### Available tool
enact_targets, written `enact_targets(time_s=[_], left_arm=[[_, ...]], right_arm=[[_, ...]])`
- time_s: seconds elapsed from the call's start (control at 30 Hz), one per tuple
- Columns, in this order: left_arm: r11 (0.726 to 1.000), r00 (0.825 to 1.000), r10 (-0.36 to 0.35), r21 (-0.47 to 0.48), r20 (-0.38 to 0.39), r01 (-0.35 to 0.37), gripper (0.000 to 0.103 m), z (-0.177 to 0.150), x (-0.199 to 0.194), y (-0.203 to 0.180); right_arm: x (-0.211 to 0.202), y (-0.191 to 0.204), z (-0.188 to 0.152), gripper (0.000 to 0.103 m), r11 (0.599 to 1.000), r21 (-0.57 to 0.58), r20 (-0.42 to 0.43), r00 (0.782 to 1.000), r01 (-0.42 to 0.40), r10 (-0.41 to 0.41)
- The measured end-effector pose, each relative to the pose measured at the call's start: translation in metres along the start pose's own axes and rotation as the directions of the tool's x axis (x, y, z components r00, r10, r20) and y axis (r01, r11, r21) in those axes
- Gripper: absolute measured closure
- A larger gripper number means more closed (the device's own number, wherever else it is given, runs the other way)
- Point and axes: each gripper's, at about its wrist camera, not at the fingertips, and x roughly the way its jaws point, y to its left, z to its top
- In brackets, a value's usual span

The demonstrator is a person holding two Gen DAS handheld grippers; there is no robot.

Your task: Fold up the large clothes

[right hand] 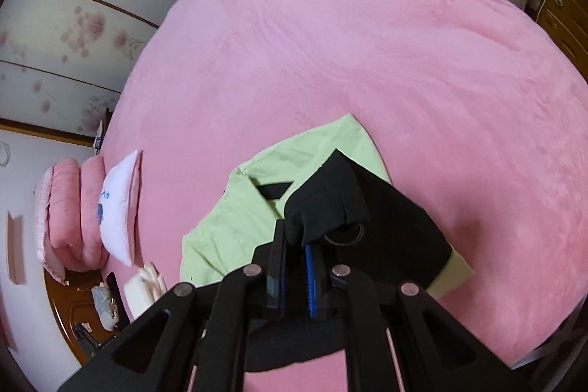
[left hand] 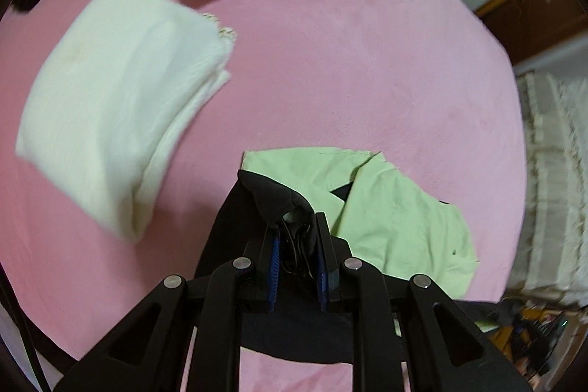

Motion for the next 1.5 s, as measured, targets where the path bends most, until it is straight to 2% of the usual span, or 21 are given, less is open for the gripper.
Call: enact_targets(time_s=[0.1,0.2,0.23,0.27,0.33,0.47,0.53,0.67,0.73,0.87,0.97,1.17,1.23,1.3,1.33,1.4,1.47,1.5], left_arm=[[1.000,1.000,0.018,0.018,0.017,-0.018,0.087,0.017,0.000,-0.014],[0.997,0.994,0.071,0.022,0.077,-0.073,0.076,0.033,-0.006,-0.029],[0.994,0.990,0.104,0.022,0.100,-0.106,0.064,0.036,-0.007,-0.033],[0.989,0.983,0.139,0.025,0.117,-0.143,0.041,0.039,-0.009,-0.037],[0.981,0.974,0.185,0.029,0.129,-0.190,0.020,0.041,-0.012,-0.042],[0.980,0.973,0.197,0.011,0.119,-0.199,0.020,0.019,-0.015,-0.036],[0.979,0.974,0.200,0.006,0.103,-0.202,0.020,0.009,-0.010,-0.028],[0.957,0.959,0.275,0.072,0.064,-0.280,0.020,-0.026,0.020,-0.007],[0.942,0.947,0.315,0.101,0.059,-0.319,0.020,-0.042,0.036,0.006],[0.909,0.925,0.379,0.178,0.030,-0.378,0.020,-0.066,0.073,0.034],[0.897,0.923,0.384,0.225,0.031,-0.381,0.020,-0.073,0.098,0.047],[0.887,0.950,0.291,0.338,0.115,-0.313,0.020,-0.051,0.128,0.040],[0.880,0.954,0.269,0.370,0.131,-0.299,0.020,-0.040,0.137,0.037],[0.888,0.963,0.238,0.373,0.126,-0.268,0.020,-0.028,0.145,0.036],[0.900,0.970,0.213,0.363,0.115,-0.240,0.020,-0.022,0.149,0.038],[0.930,0.985,0.147,0.327,0.090,-0.169,0.035,-0.014,0.152,0.043],[0.958,0.995,0.073,0.272,0.070,-0.089,0.085,-0.010,0.151,0.050],[0.969,0.996,0.057,0.238,0.067,-0.071,0.090,-0.010,0.150,0.052]], right_arm=[[0.016,0.007,0.018,0.095,1.000,0.007,-0.016,1.000,0.000,0.000],[0.027,0.020,0.037,0.092,0.999,-0.043,-0.021,1.000,-0.006,0.005],[0.029,0.023,0.043,0.089,0.998,-0.058,-0.020,1.000,-0.005,0.004],[0.032,0.026,0.049,0.087,0.997,-0.073,-0.014,1.000,0.000,-0.001],[0.038,0.032,0.061,0.085,0.993,-0.119,-0.011,1.000,-0.003,0.002],[0.035,0.039,0.072,0.061,0.972,-0.235,-0.005,1.000,0.000,-0.001],[0.030,0.038,0.068,0.056,0.958,-0.286,0.009,1.000,-0.006,0.009],[0.038,0.023,0.043,0.055,0.898,-0.440,0.005,1.000,0.026,-0.026],[0.049,0.009,0.026,0.055,0.864,-0.498,0.002,0.996,0.078,-0.089],[0.068,-0.029,-0.015,0.055,0.813,-0.562,0.007,0.984,0.152,-0.178],[0.081,-0.053,-0.036,0.055,0.782,-0.594,0.007,0.973,0.189,-0.230],[0.089,-0.078,-0.058,0.055,0.730,-0.642,0.082,0.968,0.234,-0.238],[0.092,-0.084,-0.061,0.055,0.737,-0.631,0.103,0.968,0.241,-0.228],[0.095,-0.087,-0.060,0.055,0.755,-0.611,0.114,0.970,0.238,-0.213],[0.096,-0.089,-0.058,0.055,0.769,-0.596,0.115,0.972,0.232,-0.204],[0.099,-0.092,-0.053,0.055,0.797,-0.561,0.110,0.974,0.224,-0.196],[0.099,-0.092,-0.049,0.055,0.815,-0.537,0.114,0.976,0.217,-0.185],[0.099,-0.092,-0.048,0.055,0.820,-0.531,0.117,0.977,0.215,-0.180]])
